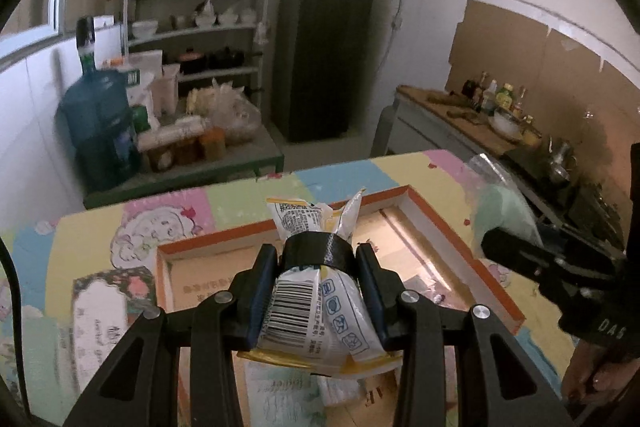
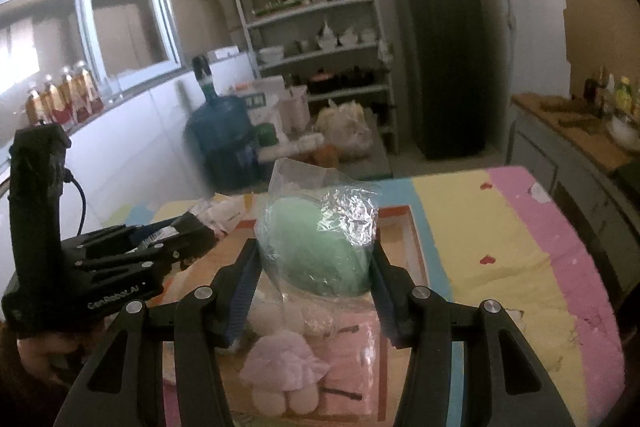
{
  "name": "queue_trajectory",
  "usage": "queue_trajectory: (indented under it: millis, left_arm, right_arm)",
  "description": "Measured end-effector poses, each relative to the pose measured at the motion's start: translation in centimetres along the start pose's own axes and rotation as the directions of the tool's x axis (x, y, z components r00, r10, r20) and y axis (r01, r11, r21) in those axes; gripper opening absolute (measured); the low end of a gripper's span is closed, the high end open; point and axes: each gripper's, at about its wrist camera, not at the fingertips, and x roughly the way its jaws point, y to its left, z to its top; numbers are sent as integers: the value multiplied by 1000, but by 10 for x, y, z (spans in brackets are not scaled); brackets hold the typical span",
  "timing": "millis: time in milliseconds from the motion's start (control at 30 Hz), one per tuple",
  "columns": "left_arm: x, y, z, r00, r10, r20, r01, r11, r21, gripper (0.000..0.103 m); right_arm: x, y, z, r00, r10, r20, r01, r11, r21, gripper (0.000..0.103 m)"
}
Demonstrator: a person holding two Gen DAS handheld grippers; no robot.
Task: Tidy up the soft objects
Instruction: 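Carry the snack bag and green ball with both tools over the tray, then lower the snack bag and green ball into the tray and open both tools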
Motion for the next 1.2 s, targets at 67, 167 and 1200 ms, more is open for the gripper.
queue_trajectory:
  millis: [67,167,1200]
  left_arm:
    - [11,5,-1,1000,3,-26,-4,1000,-17,41]
    - [27,11,-1,997,-4,-71,1,999,-42,41]
    - [79,29,-8,972,2,-236,-33,991,-127,62]
  right_arm:
    - [14,-4,0,999,1,-34,0,1000,6,54]
    - [29,-7,-2,998,7,-69,-6,1000,12,54]
    - [103,-26,-26,953,20,-302,4,997,77,56]
